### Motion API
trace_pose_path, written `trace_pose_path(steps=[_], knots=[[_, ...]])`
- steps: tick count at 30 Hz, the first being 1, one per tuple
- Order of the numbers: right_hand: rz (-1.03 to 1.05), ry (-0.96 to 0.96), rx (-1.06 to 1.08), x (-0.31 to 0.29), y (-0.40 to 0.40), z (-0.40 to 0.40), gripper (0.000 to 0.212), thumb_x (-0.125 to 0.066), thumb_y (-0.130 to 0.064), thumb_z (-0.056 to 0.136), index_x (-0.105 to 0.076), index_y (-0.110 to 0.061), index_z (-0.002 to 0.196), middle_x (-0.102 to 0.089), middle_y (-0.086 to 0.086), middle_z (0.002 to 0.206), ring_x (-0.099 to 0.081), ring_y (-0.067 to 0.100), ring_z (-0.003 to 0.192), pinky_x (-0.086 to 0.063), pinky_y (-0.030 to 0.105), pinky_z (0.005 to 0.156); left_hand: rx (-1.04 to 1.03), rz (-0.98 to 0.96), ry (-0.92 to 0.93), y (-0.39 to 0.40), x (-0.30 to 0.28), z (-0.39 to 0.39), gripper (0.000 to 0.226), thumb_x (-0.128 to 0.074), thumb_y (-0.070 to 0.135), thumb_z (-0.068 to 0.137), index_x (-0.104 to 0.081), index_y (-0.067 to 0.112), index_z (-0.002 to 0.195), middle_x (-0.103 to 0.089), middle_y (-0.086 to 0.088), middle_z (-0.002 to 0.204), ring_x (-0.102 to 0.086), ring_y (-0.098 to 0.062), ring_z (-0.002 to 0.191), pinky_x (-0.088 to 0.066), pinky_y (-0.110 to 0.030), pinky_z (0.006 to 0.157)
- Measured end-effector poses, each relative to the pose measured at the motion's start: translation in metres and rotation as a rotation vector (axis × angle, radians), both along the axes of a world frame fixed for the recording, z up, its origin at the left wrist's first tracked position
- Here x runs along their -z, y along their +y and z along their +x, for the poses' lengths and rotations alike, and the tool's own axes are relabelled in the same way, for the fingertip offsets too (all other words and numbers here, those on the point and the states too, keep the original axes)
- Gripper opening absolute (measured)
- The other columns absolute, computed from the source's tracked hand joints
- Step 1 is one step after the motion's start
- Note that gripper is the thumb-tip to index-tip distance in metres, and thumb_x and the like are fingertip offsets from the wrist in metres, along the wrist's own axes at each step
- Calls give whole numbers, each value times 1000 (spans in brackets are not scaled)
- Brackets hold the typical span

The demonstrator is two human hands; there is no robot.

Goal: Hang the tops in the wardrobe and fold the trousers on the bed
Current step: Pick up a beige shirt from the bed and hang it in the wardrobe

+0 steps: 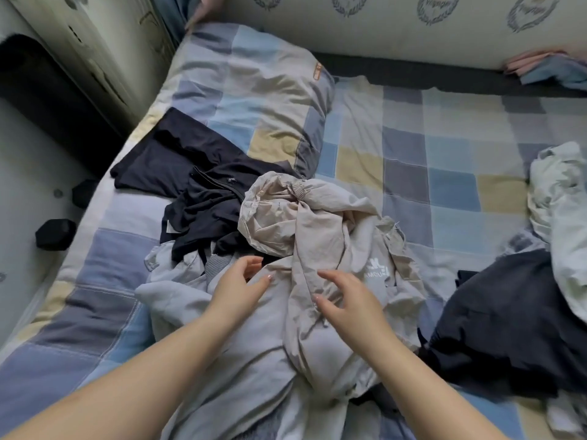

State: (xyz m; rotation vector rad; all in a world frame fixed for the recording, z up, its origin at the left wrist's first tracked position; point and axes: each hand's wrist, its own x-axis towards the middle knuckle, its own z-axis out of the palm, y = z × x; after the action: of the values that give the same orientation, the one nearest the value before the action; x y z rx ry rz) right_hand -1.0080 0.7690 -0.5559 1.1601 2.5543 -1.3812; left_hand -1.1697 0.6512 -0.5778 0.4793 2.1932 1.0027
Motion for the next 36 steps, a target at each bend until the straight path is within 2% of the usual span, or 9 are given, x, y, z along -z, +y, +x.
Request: trace_pose_path(steps=[4,10,14,17,19,25,30,33,36], knots=[[119,-16,-79,46,11,-41,52,-60,-33,90,-45,-28,139,-28,-4,153,-25,10,139,-17,18,109,-5,53,-20,31,38,-17,50,-66,18,88,-49,18,135,-49,-1,137,-44,-20,129,-37,-28,103],[159,-28,-119,100,29,-85,61,-61,-37,87,-37,-34,143,-14,-2,158,-14,15,144,-18,35,117,-160,141,-181,62,89,-34,60,-68,18,86,-44,24,141,-54,-10,136,-50,-24,125,-42,-36,104],[122,-64,-151,119,30,-86,66,-61,-37,87,-31,-35,146,-11,-1,159,-11,15,145,-16,30,117,-342,224,-331,72,105,-42,64,-69,14,85,-41,9,143,-55,-10,135,-55,-23,121,-42,-43,106],[133,-70,-172,120,28,-83,68,-61,-38,87,-29,-35,147,-10,-1,159,-11,15,145,-16,30,117,-439,346,-418,74,102,-43,54,-67,7,86,-48,3,136,-59,-12,130,-59,-19,116,-45,-36,103],[162,-44,-171,112,30,-83,69,-61,-38,87,-28,-34,147,-12,-1,159,-13,16,144,-17,32,117,-471,426,-445,73,89,-41,39,-65,5,86,-58,6,125,-66,-10,119,-63,-13,106,-48,-23,87],[223,64,-148,66,37,-89,73,-65,-35,86,-28,-23,148,-22,-2,156,-18,12,143,-17,27,116,-523,577,-553,87,19,-34,8,-65,1,86,-64,8,90,-67,-7,84,-63,-15,77,-53,-19,70],[167,212,-9,10,45,-92,72,-65,-26,82,-31,-25,146,-38,-10,146,-31,6,136,-30,22,109,-264,714,-621,93,-54,-25,7,-66,3,83,-66,9,84,-70,-10,83,-68,-17,74,-57,-25,70],[209,250,74,-33,54,-85,32,-52,-27,89,-54,-37,120,-63,-12,112,-57,13,105,-44,22,79,-101,788,-590,92,-105,-21,7,-75,15,67,-73,16,74,-72,-8,80,-70,-16,73,-56,-24,66],[274,264,61,-89,58,-75,21,-47,-19,93,-61,-32,87,-66,-6,85,-59,20,83,-46,33,71,-25,804,-489,89,-161,-16,17,-77,19,64,-73,17,80,-72,-7,85,-69,-18,82,-57,-27,74]])
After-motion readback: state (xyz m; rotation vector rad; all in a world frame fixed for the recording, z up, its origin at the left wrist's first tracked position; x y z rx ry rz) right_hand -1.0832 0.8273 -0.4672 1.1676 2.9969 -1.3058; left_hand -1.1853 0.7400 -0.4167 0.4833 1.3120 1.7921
